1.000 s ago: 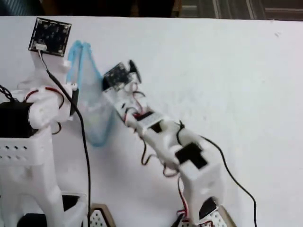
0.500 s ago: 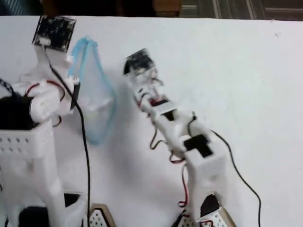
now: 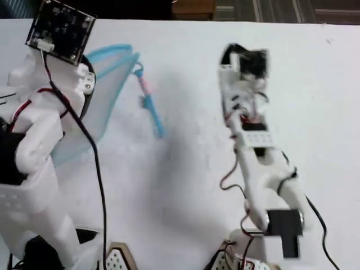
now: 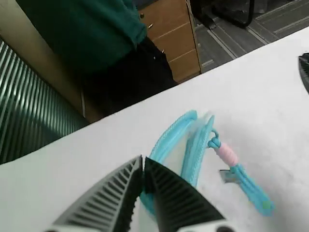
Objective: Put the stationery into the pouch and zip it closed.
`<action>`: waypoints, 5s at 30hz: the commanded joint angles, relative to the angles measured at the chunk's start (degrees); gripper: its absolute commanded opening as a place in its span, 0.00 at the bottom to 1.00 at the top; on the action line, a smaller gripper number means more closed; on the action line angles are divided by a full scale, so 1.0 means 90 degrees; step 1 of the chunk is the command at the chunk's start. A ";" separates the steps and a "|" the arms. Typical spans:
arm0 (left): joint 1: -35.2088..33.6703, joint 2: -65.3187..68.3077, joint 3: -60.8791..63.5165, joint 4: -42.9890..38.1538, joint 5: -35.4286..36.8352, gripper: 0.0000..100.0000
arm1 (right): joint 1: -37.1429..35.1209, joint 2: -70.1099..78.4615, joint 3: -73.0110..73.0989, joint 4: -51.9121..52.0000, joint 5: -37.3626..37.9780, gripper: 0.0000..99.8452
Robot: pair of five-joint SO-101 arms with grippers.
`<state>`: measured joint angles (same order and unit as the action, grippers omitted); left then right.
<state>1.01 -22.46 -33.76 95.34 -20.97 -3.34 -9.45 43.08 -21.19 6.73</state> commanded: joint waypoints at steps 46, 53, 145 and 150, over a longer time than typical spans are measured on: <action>-0.5065 -0.0054 0.6330 -0.2481 0.1641 0.02 | -0.4537 0.3316 -0.5958 0.6979 -0.2139 0.24; -0.5065 -0.0044 0.6447 -0.2481 0.1670 0.02 | -0.4879 0.6139 -0.9895 0.8386 -0.2676 0.24; 0.0562 -0.0015 1.0178 -0.6545 -0.0791 0.12 | -0.0220 0.3355 -0.4952 0.9871 0.0127 0.02; 0.0562 -0.0015 1.0266 -0.6808 -0.1309 0.04 | -0.0503 0.3453 -0.5070 0.9861 0.0293 0.02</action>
<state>6.55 -22.46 58.46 35.65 -30.46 -6.24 21.85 -0.44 67.96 8.31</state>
